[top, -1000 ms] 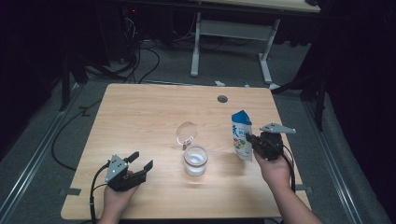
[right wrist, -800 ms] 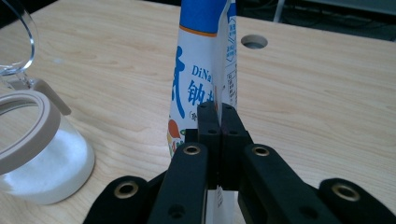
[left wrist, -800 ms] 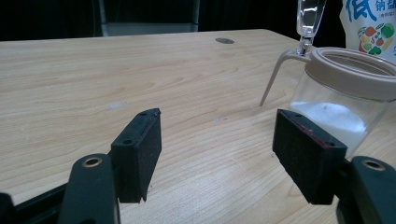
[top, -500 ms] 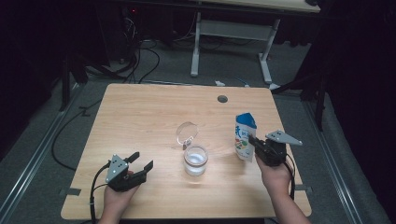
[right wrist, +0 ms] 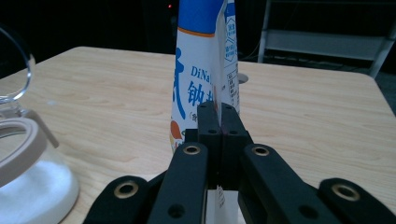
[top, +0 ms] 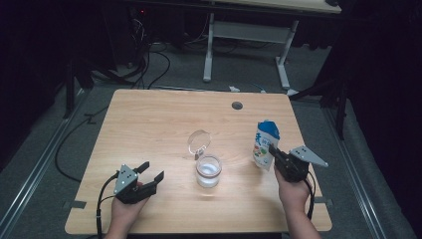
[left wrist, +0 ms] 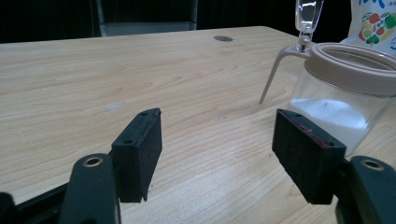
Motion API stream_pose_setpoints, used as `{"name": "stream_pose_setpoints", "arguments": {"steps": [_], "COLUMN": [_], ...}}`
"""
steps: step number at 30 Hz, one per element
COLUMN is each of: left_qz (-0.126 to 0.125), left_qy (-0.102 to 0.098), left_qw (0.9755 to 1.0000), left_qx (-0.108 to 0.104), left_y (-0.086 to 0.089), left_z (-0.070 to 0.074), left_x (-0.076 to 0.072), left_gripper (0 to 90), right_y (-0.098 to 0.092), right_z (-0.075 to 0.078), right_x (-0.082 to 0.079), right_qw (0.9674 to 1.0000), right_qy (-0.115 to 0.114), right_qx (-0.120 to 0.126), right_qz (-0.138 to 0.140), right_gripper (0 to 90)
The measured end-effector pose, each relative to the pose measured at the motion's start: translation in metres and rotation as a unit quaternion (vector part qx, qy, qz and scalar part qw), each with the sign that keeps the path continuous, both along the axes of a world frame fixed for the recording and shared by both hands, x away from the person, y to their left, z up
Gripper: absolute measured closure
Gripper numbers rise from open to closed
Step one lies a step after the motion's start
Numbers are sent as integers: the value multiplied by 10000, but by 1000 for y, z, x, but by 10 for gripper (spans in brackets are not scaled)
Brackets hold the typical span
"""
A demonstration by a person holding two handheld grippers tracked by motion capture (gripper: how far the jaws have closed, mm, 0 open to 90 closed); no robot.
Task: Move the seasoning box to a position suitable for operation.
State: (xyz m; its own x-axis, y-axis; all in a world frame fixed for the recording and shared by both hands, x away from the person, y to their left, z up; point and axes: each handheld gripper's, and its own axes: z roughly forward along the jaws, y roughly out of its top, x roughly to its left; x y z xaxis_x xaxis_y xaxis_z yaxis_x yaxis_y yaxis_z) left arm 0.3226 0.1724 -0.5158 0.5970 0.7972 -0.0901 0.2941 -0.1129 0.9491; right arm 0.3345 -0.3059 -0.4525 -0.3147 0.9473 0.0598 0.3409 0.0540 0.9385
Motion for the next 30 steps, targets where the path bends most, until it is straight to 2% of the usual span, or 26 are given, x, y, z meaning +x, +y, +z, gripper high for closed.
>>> {"name": "stream_pose_setpoints", "arguments": {"steps": [4,14,19,22,30], "left_qz": [-31,-28,-45,-44,-58], "left_qy": [3,6,0,-13,-6], "left_qw": [10000,10000,10000,10000,10000], "left_qx": [-13,-19,-12,-27,3], "left_y": [0,0,0,0,0], "left_z": [1,1,1,1,1], "left_x": [1,0,0,-1,-1], "left_gripper": [334,334,333,332,331], "right_y": [-4,-7,-7,-9,-7], "right_z": [-12,-36,-39,-44,-46], "right_x": [3,5,1,-2,-2], "right_qw": [9999,9998,9997,9998,9998], "right_qy": [-60,-138,-192,-95,-37], "right_qx": [103,25,-35,3,41], "right_qz": [-89,-134,-144,-183,-167], "right_gripper": [900,899,886,852,780]}}
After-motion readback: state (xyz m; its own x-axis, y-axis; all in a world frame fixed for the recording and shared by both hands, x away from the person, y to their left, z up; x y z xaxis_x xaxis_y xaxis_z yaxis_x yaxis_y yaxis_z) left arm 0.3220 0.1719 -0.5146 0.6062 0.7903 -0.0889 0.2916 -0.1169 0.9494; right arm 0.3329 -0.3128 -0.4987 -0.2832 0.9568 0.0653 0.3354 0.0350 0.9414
